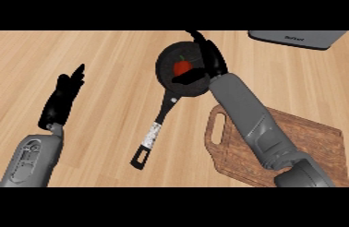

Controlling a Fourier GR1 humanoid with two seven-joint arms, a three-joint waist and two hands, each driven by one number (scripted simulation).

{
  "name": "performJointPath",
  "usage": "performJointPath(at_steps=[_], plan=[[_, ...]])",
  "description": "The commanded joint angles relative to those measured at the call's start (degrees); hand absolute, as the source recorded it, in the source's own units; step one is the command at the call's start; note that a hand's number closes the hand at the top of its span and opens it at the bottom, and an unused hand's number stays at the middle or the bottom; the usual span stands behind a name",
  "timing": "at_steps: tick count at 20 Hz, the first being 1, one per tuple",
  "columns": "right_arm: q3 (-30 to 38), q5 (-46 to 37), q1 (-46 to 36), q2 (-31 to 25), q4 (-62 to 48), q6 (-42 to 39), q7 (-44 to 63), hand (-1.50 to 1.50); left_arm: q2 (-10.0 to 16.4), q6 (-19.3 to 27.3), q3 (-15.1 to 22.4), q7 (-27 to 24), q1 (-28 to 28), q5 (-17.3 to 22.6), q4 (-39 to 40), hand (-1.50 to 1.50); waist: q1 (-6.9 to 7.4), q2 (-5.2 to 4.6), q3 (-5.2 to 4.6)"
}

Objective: Pick the bell pepper from the cutting board and place it in the pan

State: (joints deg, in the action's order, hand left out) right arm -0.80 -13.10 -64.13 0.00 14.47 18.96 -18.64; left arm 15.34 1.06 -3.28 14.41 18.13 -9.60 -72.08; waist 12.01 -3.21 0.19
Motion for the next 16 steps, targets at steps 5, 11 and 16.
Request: performJointPath(at_steps=[5, 11, 16], plan=[[5.05, 7.56, -1.54, 0.00, -0.97, 4.06, -4.50, -1.50, 1.10, 0.84, -1.62, -0.53, -2.31, -0.01, -0.18, 0.00, -3.40, 0.79, -0.07], [8.38, 9.09, -2.29, -2.18, -3.31, 5.50, -4.27, -1.50, 2.14, 0.64, -3.83, -1.48, -7.28, 1.45, -1.94, 0.00, -7.01, 1.76, -0.12], [11.15, 11.25, 0.18, -9.56, -3.50, -2.30, -8.72, -1.50, 2.74, -0.02, -5.07, 0.40, -6.52, 2.56, -2.18, 0.00, -8.24, 1.75, -0.07]])
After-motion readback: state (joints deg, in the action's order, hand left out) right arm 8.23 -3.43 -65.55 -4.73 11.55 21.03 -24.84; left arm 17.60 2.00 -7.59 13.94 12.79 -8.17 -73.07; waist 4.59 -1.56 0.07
